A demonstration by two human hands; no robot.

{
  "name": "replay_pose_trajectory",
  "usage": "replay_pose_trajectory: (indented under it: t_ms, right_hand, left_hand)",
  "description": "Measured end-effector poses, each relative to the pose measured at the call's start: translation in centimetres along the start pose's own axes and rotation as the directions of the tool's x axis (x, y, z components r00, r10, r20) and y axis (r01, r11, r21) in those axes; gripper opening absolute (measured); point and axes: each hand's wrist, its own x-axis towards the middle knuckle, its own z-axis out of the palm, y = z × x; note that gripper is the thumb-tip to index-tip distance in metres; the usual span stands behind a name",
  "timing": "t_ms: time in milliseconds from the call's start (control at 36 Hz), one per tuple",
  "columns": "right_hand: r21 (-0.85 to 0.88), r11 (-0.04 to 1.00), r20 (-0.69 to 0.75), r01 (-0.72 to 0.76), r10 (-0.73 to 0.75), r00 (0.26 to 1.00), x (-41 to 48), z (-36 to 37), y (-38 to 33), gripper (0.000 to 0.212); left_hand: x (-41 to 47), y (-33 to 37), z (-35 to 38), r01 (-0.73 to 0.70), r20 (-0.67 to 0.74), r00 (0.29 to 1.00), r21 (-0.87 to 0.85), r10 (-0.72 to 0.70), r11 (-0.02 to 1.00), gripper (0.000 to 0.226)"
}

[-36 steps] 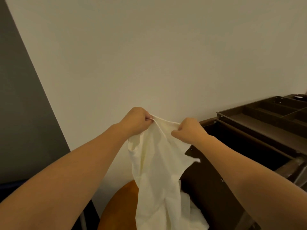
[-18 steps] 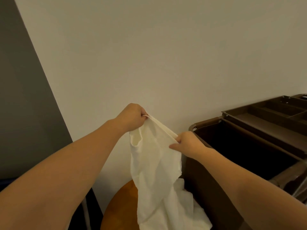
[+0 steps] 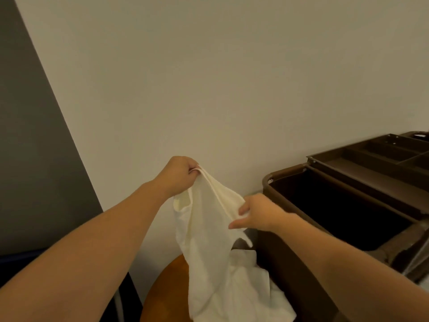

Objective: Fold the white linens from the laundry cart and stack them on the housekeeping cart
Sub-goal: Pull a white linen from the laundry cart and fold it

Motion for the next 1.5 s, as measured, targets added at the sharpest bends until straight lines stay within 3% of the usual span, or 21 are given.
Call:
replay_pose_trajectory:
  t_ms: [83,194,306,361,417,583,806,944,1028,1167,1222,1306,1361,1500]
  right_hand:
    - [0.086,0.996,-0.004,0.011,-0.011,1.0,0.8,2.8,-1.4,0.058]
    - [0.103,0.992,-0.058,0.071,-0.065,0.996,1.6,4.5,-3.0,0.029]
    - [0.223,0.974,-0.131,0.048,-0.019,0.991,1.6,4.6,-2.8,0.039]
    - [0.162,0.987,-0.144,0.005,0.019,0.989,1.6,4.8,-3.3,0.059]
    - [0.077,0.997,-0.154,-0.004,0.015,0.988,1.9,5.4,-4.0,0.06]
    - [-0.061,0.998,-0.251,0.009,-0.024,0.968,2.9,6.0,-4.2,0.021]
    - [0.135,0.99,-0.092,0.051,-0.039,0.995,2.1,0.7,-0.9,0.02]
    - [0.041,0.988,-0.108,0.148,-0.143,0.984,1.9,-3.0,-2.4,0.025]
    - [-0.063,0.979,-0.052,0.193,-0.197,0.979,2.2,-4.1,-3.9,0.024]
    - [-0.171,0.956,0.001,0.239,-0.243,0.97,2.6,-4.9,-5.8,0.024]
    - [-0.169,0.954,-0.017,0.246,-0.253,0.967,2.6,-5.3,-6.0,0.026]
    - [-0.183,0.955,-0.011,0.233,-0.239,0.971,2.3,-6.1,-5.3,0.017]
    - [-0.204,0.953,0.006,0.226,-0.229,0.973,1.8,-6.9,-4.6,0.01]
    - [-0.231,0.953,0.028,0.197,-0.196,0.98,0.8,-8.0,-3.0,0.019]
  left_hand:
    - [0.5,1.1,-0.4,-0.019,-0.03,0.999,0.011,0.019,1.0,0.024]
    - [0.8,1.3,-1.3,0.035,-0.083,0.996,-0.014,-0.036,0.999,0.024]
    - [0.4,0.5,-2.1,0.07,-0.095,0.993,-0.026,-0.072,0.997,0.024]
    - [0.2,0.6,-2.1,0.064,-0.099,0.993,-0.031,-0.067,0.997,0.024]
    - [0.1,0.9,-2.0,0.043,-0.101,0.994,-0.021,-0.045,0.999,0.022]
    - [0.1,0.8,-2.5,0.037,-0.09,0.995,0.0,-0.037,0.999,0.022]
    - [-2.1,-4.3,-3.8,0.078,0.096,0.992,0.021,-0.08,0.997,0.019]
    - [-2.9,-7.0,-1.8,0.11,0.346,0.926,0.135,-0.151,0.985,0.014]
    - [-3.0,-5.7,0.0,0.065,0.451,0.89,0.027,-0.07,0.998,0.017]
    - [-2.5,-0.7,3.2,0.023,0.318,0.944,-0.332,0.089,0.943,0.025]
    - [-2.2,0.2,4.2,0.011,0.314,0.944,-0.342,0.103,0.94,0.008]
    - [-1.8,0.5,5.3,0.002,0.251,0.966,-0.269,0.068,0.963,0.028]
    - [-1.7,0.6,5.2,-0.017,0.24,0.967,-0.283,0.088,0.959,0.024]
    - [-1.0,0.9,4.5,-0.073,0.261,0.954,-0.272,0.147,0.96,0.028]
